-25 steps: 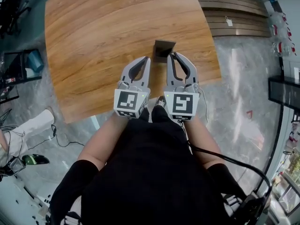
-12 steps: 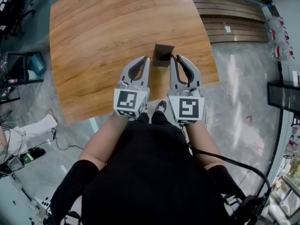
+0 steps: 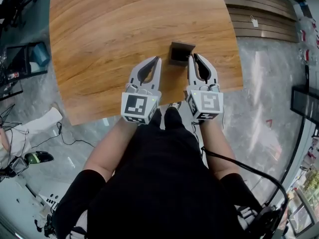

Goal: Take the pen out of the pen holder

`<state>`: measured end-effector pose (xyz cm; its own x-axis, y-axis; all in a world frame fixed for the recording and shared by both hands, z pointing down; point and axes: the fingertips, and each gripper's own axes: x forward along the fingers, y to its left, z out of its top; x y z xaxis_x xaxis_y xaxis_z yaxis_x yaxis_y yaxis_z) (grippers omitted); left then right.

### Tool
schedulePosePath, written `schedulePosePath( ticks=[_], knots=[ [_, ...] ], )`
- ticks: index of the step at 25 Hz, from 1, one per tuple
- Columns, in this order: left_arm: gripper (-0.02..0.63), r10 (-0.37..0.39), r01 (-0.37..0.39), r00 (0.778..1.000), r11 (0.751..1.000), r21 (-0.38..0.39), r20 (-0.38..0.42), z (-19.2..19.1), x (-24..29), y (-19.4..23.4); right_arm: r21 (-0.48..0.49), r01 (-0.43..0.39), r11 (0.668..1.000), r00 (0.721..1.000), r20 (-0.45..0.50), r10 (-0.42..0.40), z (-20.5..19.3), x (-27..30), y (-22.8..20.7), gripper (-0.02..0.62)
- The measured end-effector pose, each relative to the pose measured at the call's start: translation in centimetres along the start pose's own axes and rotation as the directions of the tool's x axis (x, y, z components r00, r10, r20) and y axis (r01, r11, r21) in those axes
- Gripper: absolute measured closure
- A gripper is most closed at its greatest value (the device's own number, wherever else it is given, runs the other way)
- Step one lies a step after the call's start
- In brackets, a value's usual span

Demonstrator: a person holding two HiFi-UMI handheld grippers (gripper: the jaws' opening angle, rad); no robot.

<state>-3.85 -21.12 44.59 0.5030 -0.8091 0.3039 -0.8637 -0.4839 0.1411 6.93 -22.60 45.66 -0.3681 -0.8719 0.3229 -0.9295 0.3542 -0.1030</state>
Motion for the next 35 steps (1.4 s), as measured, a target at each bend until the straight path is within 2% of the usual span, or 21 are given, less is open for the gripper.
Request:
schedulePosePath(
  ticks=[11,20,28,35],
  knots=[
    [0.606,0.021,-0.022,0.999,1.000,-0.014,-0.047,-2.9,1.0,1.0,0.002,0.009,1.000,0.997,-0.081,-0.009,-5.4,2.7,-0.7,0.552],
    [0.606,0.019,-0.020,0.998,1.000,-0.017,-0.060,-3.5,1.2,0.7,-0.001,0.022,1.000,0.998,-0.058,-0.022,-5.4,3.0,-1.0,0.552],
    [0.606,0.017,-0.017,1.000,1.000,0.005,-0.018,-1.1,-0.4,-0.2,-0.016,0.056,0.998,0.997,0.046,-0.055,-0.2,0.4,-1.4,0.552],
    [0.606,-0.024,0.019,0.995,0.998,0.056,0.098,4.6,-2.8,-3.0,-0.028,0.041,0.999,0.979,0.199,-0.034,7.5,-5.5,0.3,0.565]
  ],
)
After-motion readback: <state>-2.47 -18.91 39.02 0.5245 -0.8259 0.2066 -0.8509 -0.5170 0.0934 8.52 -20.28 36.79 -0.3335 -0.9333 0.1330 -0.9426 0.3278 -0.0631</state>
